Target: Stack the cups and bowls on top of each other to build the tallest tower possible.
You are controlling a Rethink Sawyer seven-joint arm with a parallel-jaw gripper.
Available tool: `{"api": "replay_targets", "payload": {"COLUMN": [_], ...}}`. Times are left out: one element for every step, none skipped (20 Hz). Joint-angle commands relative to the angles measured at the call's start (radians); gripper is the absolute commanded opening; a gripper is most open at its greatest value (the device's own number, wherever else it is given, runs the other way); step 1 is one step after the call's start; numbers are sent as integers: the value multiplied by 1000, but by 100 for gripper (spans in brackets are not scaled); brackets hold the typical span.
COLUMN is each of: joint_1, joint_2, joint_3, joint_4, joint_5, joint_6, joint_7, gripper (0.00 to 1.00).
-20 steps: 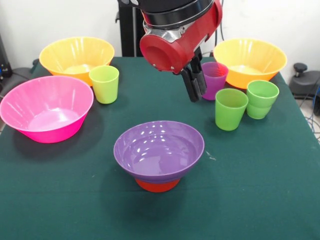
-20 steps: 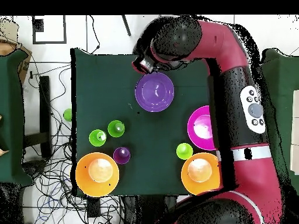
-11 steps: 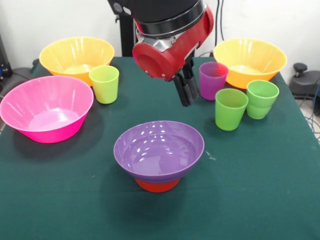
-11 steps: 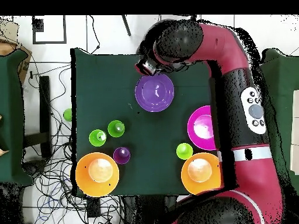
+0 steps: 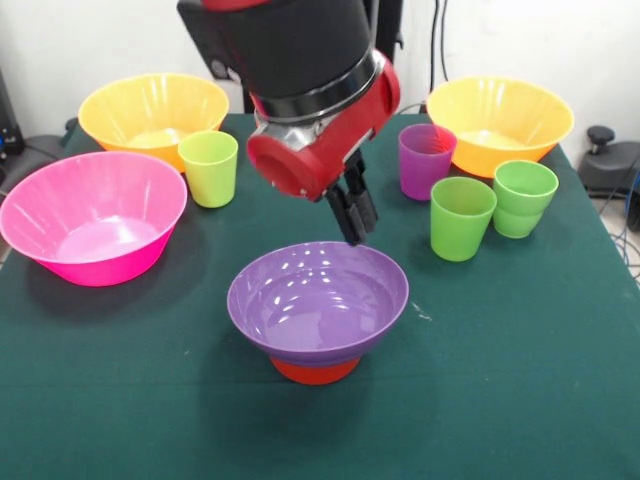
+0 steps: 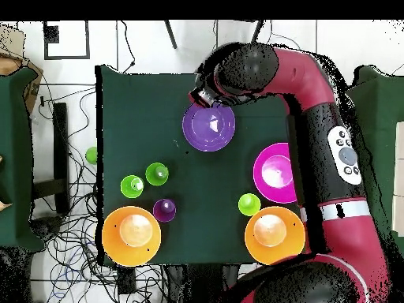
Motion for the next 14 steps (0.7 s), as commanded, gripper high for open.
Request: {"api": "replay_targets", "payload": {"joint_1": [-12,-14,-18,-20,-28,-29,-32,-35,-39,-44,-46,-45,-43,-41], "joint_2": [58,59,56,49,39,32,34,36,43,50,53,53,53,53], "joint_3": [-66,-68,-70,-75,-77,-78,-80,-81,-82,-82,-83,-85,-86,-89], "joint_4": [117,122,135,154,184,202,219,237,249,261,267,262,258,261], "joint_5": [-37,-38,-36,-36,-36,-33,-32,-32,-31,-30,-30,-27,-25,-26], "joint_6": [-72,-72,-76,-91,-115,-128,-146,-164,-184,-204,-215,-212,-210,-213], "joint_7": [-9,-8,-1,18,35,55,69,83,94,104,109,110,109,111], "gripper": [0,0,0,0,0,0,0,0,0,0,0,0,0,0]}}
